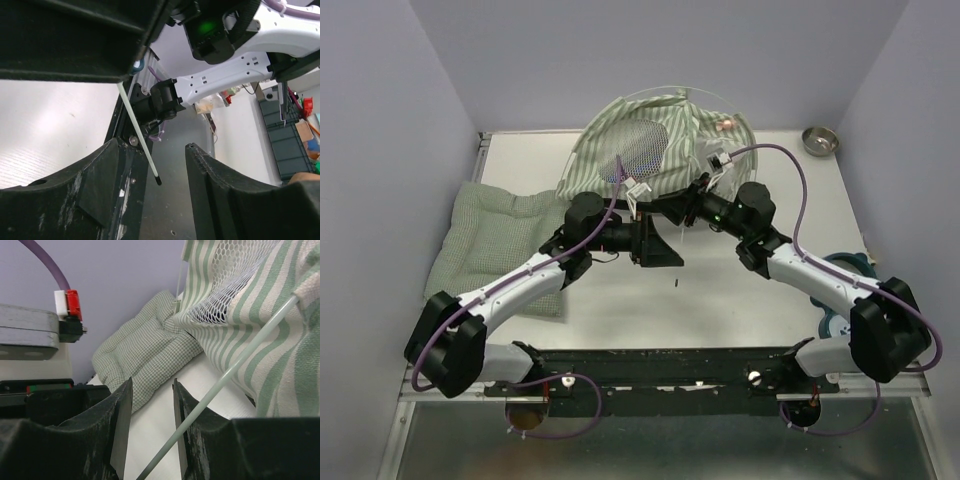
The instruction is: Set up the pet tent
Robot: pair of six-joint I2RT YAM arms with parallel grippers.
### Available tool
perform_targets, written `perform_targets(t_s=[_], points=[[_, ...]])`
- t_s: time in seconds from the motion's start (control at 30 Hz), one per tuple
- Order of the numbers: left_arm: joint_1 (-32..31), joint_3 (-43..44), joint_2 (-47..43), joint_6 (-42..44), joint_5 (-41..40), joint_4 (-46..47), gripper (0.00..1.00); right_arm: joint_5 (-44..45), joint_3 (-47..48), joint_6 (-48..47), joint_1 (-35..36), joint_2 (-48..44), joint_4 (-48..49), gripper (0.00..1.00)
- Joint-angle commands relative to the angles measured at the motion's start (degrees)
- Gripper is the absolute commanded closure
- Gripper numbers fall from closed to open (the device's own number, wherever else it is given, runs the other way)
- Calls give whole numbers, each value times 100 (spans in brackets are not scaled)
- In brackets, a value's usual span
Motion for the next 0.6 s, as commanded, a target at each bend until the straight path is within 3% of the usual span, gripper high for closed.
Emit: perform_targets(t_s=[0.0,0.1,0.23,0.33,0.47,0.5,0.57], points=[[-108,26,117,64,-406,214,35,186,266,-207,71,128,418,99],[-178,-18,178,90,-459,293,39,195,292,-216,89,163,410,99],[-240,-36,222,134,-301,469,62,177,301,-269,115,225,392,99],[-231,-53,249,99,-90,514,70,178,345,-286,115,251,375,99],[-231,-159,240,2,-37,742,97,64,441,-286,115,348,348,99],[-231,-159,240,11,-28,751,100,2,468,-287,115,374,331,99],[-231,-185,205,-15,-89,804,100,-112,512,-339,106,383,208,83]])
